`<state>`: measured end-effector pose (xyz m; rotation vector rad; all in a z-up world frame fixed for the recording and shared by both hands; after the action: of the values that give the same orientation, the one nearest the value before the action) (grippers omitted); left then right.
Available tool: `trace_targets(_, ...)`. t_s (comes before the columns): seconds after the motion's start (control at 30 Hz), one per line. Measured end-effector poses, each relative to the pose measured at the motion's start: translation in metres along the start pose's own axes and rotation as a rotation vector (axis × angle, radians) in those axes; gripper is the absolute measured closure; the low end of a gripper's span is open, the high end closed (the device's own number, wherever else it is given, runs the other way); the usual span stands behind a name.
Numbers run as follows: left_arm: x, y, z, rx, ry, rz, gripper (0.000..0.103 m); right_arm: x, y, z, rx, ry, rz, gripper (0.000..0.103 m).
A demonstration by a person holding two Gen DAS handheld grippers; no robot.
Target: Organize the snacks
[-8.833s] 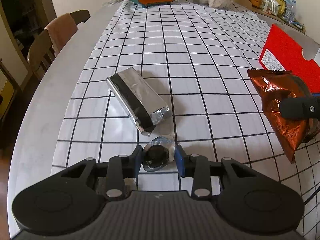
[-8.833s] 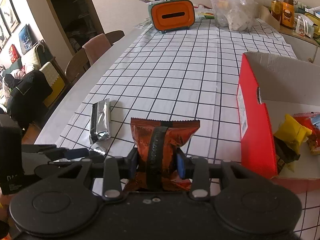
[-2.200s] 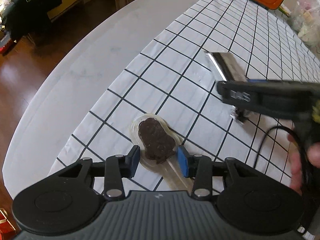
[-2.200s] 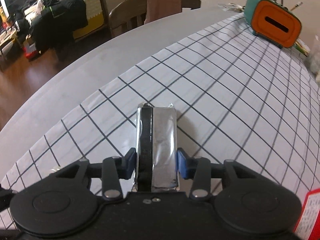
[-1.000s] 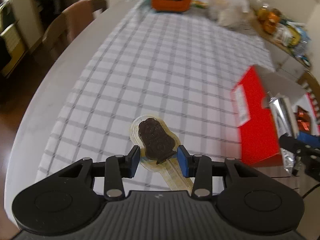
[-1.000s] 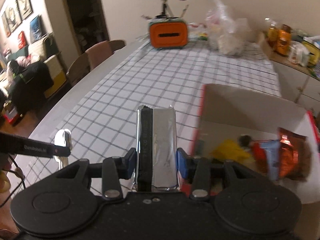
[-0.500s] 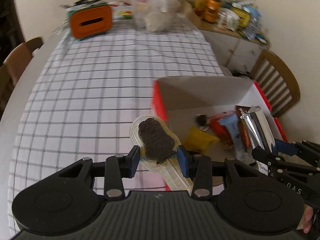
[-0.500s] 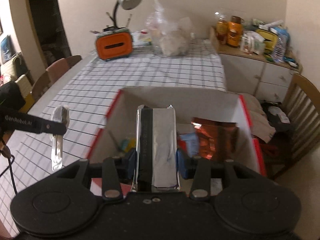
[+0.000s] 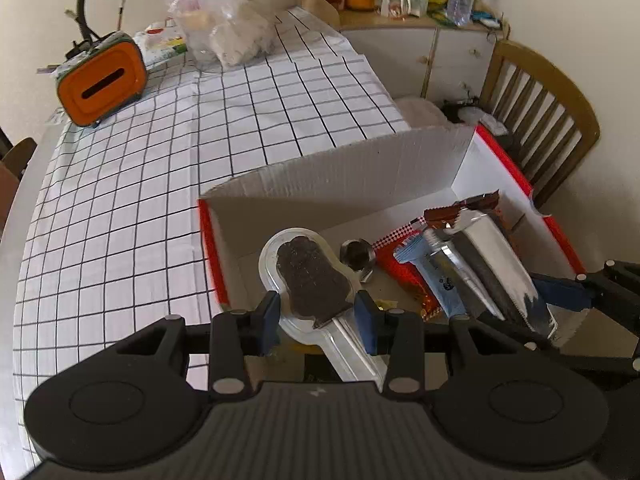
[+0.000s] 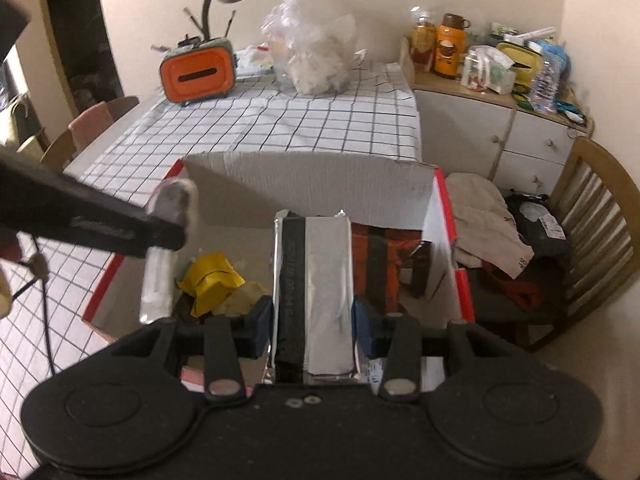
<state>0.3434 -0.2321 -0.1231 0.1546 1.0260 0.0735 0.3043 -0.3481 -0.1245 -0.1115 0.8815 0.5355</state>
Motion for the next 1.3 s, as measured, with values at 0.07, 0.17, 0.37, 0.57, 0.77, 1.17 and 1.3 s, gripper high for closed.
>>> trace_targets(0.07, 0.009, -0.002, 0.001, 0.000, 0.022, 0.009, 0.063, 0.009, 0.001, 0.001, -0.015, 0.017, 0.013, 0.061)
trace_targets(0.17, 0.023, -0.004, -0.002, -0.003, 0.058, 0.002, 0.063, 0.022, 0.000, -0.001, -0.037, 0.046, 0.016, 0.061)
trace_targets(0.37, 0.038, -0.011, -0.010, 0.023, 0.086, 0.035, 0.063, 0.040, 0.000, -0.009, -0.070, 0.090, 0.017, 0.061)
trace_targets(0.57, 0.043, -0.014, -0.011, 0.030, 0.087, 0.051, 0.064, 0.046, -0.001, -0.012, -0.061, 0.106, 0.031, 0.061)
trace_targets(0.77, 0.039, -0.013, -0.010, 0.003, 0.079, 0.058, 0.064, 0.040, -0.004, -0.011, -0.038, 0.087, 0.052, 0.061)
trace_targets(1.17, 0.002, -0.003, -0.018, -0.065, 0.014, 0.067, 0.044, -0.008, -0.005, -0.002, 0.010, -0.018, 0.155, 0.026)
trace_targets(1.3, -0.018, 0.003, -0.023, -0.090, -0.027, 0.064, 0.032, -0.027, -0.003, 0.001, 0.011, -0.056, 0.169, 0.022)
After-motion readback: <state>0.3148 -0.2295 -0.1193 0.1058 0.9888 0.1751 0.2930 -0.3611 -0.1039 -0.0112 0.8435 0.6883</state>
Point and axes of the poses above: each gripper's, at about its wrist camera, not at the fingertips, and x roughly the way its jaws point, y to its left, z to its top, the point moved 9 cm from there along x, roughly the way its jaws point, and after that the axes turned 9 degrees about z, right-handed, at the moved point
